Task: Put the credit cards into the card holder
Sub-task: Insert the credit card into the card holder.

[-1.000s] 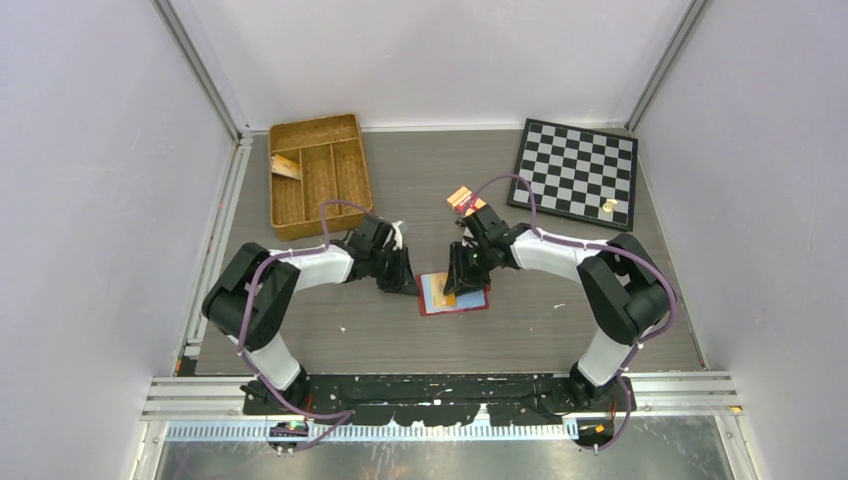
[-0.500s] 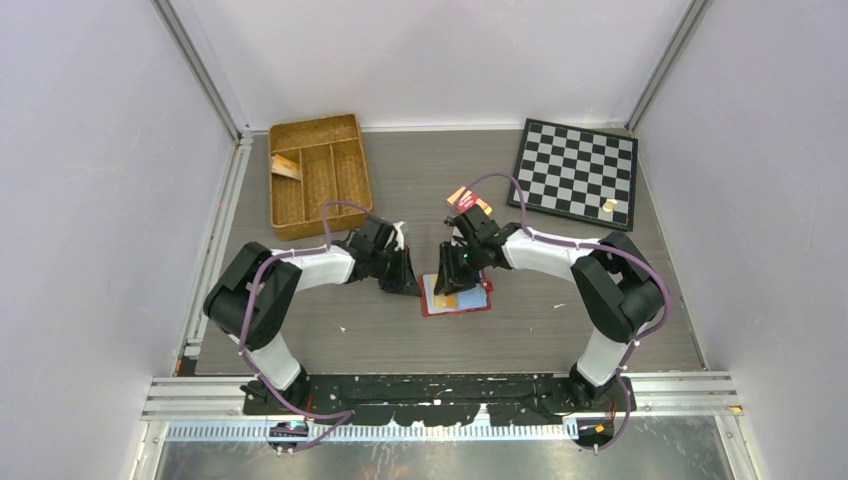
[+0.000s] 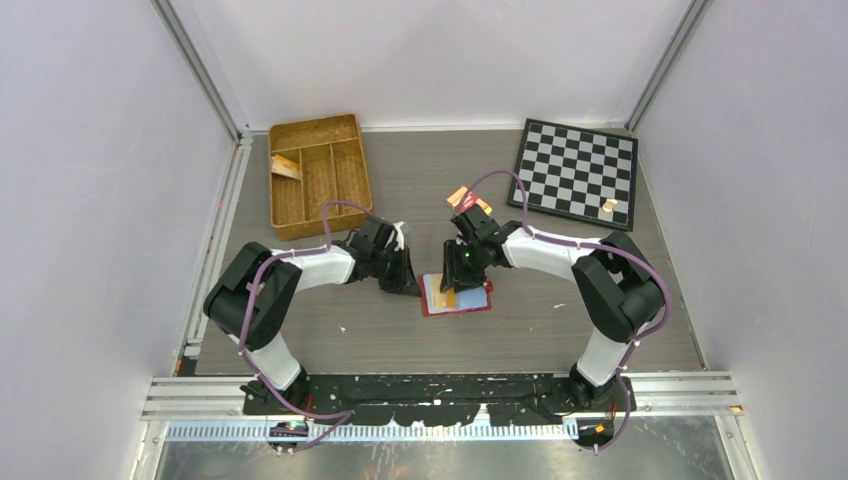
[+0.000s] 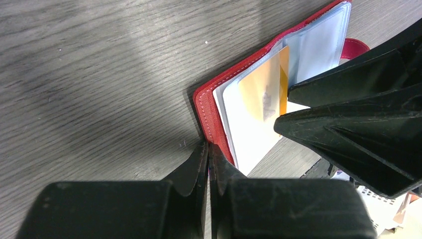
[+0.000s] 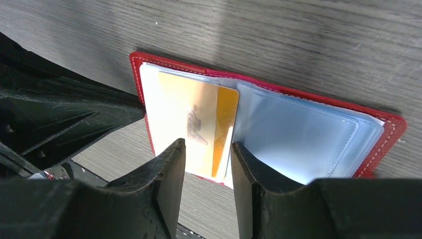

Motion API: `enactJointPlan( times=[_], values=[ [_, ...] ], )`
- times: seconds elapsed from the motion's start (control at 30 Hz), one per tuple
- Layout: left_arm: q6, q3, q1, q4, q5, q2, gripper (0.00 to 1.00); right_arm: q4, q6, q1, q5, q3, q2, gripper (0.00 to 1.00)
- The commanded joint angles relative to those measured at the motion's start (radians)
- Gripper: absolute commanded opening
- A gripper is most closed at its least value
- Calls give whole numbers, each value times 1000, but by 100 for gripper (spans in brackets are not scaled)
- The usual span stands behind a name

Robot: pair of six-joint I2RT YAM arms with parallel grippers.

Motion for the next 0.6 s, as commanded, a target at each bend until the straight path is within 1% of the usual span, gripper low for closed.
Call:
enactJointPlan(
  times=[0.0,0.13,0.33,0.57],
  values=[
    [25,-1,-6,-14,-38,18,5,-11,10,-3,37,20,-6,44],
    [25,-1,-6,-12,-37,19,5,-6,12,-3,39,18,-4,45],
    [25,4,-5,-12,-32,24,4,52,29,-2,-27,13,1,45],
    [25,5,-6,-12,-30,23,4,78,33,3,-69,38,22,45]
  ],
)
